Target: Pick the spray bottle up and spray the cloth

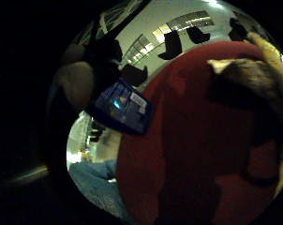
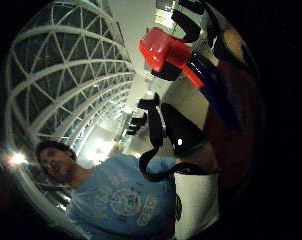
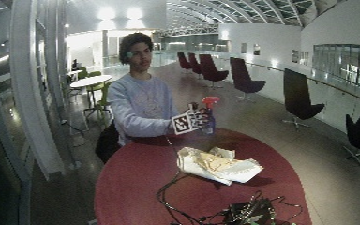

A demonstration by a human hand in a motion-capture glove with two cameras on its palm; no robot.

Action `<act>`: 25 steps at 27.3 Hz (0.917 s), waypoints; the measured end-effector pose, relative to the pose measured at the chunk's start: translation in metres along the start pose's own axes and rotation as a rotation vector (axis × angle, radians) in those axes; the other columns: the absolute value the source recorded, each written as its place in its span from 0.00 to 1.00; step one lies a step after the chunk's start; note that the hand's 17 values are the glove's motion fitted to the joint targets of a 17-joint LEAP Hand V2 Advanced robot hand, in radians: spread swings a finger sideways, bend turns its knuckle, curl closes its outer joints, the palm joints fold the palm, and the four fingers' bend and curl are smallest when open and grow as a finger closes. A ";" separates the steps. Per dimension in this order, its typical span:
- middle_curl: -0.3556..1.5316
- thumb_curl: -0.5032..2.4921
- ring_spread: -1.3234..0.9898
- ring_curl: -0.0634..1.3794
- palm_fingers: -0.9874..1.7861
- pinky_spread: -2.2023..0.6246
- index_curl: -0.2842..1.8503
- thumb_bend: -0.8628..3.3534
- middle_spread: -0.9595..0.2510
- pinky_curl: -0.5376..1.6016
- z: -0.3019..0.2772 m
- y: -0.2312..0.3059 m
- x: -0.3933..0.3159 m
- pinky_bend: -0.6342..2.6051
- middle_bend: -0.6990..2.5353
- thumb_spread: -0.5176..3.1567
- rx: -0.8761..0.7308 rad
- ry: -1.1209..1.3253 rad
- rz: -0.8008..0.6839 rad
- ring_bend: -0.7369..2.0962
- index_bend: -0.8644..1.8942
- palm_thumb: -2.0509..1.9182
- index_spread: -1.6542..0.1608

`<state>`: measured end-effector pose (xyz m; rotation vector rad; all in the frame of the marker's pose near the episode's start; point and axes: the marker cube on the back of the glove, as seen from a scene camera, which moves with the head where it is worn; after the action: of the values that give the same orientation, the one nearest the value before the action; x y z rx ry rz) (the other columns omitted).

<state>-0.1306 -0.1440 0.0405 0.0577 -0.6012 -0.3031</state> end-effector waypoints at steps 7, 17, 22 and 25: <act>0.42 0.29 0.57 0.30 0.66 0.86 0.30 0.20 0.75 0.40 -0.113 0.076 0.026 0.24 0.29 0.46 0.089 0.287 0.082 0.38 0.37 0.67 0.77; 0.42 0.30 0.57 0.30 0.65 0.86 0.30 0.20 0.76 0.39 -0.198 0.164 0.078 0.25 0.28 0.46 0.238 0.462 0.260 0.38 0.37 0.69 0.75; 0.42 0.30 0.58 0.29 0.65 0.87 0.30 0.20 0.76 0.39 -0.204 0.181 0.084 0.25 0.28 0.46 0.244 0.488 0.282 0.38 0.37 0.69 0.75; 0.42 0.30 0.58 0.29 0.65 0.87 0.30 0.20 0.76 0.39 -0.204 0.183 0.084 0.25 0.28 0.46 0.228 0.513 0.281 0.37 0.37 0.69 0.75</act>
<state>0.0985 -0.0017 -0.0560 0.2597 -0.1269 0.0587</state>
